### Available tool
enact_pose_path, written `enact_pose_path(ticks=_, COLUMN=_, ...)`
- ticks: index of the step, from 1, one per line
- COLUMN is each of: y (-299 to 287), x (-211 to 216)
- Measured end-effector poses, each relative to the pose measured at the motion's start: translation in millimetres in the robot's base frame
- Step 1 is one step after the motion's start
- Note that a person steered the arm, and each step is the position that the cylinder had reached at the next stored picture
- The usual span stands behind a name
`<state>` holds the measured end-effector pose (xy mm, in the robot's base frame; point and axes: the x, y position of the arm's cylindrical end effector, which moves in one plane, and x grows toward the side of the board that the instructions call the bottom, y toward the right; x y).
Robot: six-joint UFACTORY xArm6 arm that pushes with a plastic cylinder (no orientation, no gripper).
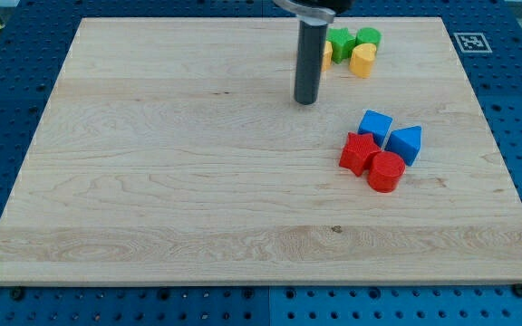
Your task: Separate the blue triangle and the blue cube
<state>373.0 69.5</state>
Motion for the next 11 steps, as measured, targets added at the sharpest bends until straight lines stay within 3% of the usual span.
enact_pose_path(ticks=2, y=101, x=11)
enact_pose_path(ticks=3, y=157, x=41)
enact_pose_path(ticks=4, y=175, x=96)
enact_pose_path(ticks=8, y=119, x=99)
enact_pose_path(ticks=11, y=34, x=48)
